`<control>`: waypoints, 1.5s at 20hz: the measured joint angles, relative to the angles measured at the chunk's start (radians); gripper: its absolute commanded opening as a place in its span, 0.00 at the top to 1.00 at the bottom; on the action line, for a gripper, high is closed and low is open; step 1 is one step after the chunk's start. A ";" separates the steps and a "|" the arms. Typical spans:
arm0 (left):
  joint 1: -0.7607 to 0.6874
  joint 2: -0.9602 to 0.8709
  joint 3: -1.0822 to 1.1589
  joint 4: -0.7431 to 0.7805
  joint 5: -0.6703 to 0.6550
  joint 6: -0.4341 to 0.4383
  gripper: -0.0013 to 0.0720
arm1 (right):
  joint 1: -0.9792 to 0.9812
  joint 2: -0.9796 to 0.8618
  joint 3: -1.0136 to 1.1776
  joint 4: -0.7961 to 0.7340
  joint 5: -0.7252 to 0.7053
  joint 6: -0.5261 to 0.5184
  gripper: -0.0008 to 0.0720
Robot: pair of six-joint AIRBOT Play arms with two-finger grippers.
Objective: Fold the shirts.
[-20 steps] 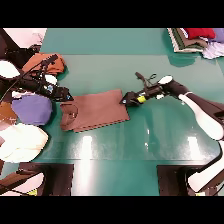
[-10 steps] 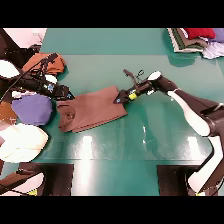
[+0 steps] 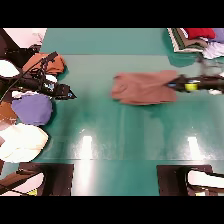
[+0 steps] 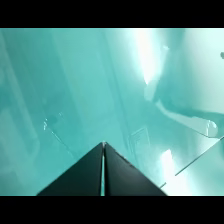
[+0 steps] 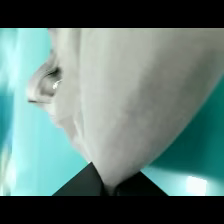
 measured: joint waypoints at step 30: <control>0.000 0.000 0.000 -0.055 0.019 -0.019 0.94 | -0.684 0.188 -0.054 -0.180 0.204 0.249 0.74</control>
